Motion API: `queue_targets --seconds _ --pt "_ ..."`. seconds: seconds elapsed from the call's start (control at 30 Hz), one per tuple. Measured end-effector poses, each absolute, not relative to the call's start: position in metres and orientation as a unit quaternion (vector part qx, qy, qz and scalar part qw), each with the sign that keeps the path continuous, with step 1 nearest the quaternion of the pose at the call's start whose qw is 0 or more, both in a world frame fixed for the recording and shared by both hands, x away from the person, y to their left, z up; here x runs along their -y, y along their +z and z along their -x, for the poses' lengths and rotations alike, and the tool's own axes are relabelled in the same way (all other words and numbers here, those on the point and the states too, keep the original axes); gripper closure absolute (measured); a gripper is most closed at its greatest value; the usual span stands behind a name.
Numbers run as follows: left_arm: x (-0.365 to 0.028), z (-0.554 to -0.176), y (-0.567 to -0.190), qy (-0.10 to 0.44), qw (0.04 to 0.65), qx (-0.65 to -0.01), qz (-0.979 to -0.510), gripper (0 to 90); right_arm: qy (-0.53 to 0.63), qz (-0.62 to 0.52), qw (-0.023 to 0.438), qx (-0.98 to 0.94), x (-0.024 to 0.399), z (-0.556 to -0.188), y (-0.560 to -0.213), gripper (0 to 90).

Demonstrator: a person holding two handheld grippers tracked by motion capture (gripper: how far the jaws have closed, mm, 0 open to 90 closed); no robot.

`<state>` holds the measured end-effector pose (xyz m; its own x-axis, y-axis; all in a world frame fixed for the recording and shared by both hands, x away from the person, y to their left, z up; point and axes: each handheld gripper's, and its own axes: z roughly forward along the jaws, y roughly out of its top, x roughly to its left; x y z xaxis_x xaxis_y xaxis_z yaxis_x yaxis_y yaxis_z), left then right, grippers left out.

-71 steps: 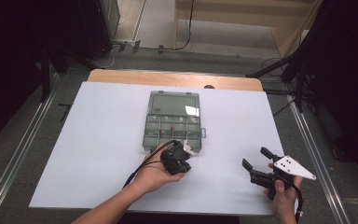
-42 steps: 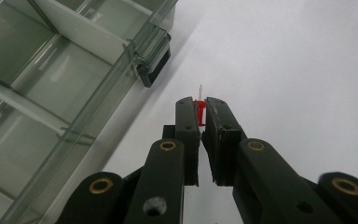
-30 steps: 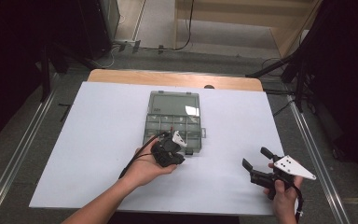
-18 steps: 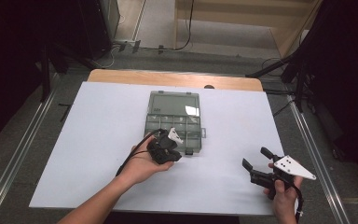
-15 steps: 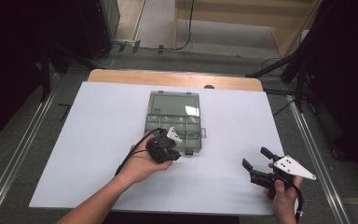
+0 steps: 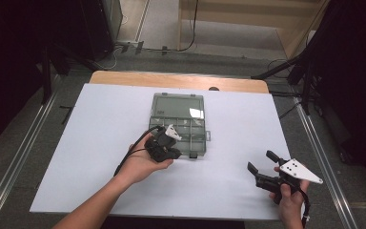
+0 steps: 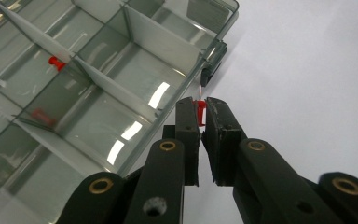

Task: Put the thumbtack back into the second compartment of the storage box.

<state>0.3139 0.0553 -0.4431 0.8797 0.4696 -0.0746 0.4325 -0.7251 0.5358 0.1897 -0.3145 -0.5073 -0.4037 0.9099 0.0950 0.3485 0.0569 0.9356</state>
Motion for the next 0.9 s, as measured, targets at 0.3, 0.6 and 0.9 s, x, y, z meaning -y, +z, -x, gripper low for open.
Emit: queue_targets --seconds 0.3,0.6,0.9 --pt "-0.06 -0.324 -0.434 0.038 0.285 -0.25 -0.925 83.8 0.502 -0.469 0.279 -0.67 0.314 -0.19 -0.508 14.3" --pt "-0.061 -0.336 -0.428 0.04 0.287 -0.257 -0.922 83.8 0.501 -0.469 0.28 -0.671 0.314 -0.19 -0.508 14.2" --pt "-0.066 -0.35 -0.424 0.035 0.292 -0.268 -0.917 83.8 0.501 -0.469 0.28 -0.671 0.315 -0.191 -0.508 14.3"
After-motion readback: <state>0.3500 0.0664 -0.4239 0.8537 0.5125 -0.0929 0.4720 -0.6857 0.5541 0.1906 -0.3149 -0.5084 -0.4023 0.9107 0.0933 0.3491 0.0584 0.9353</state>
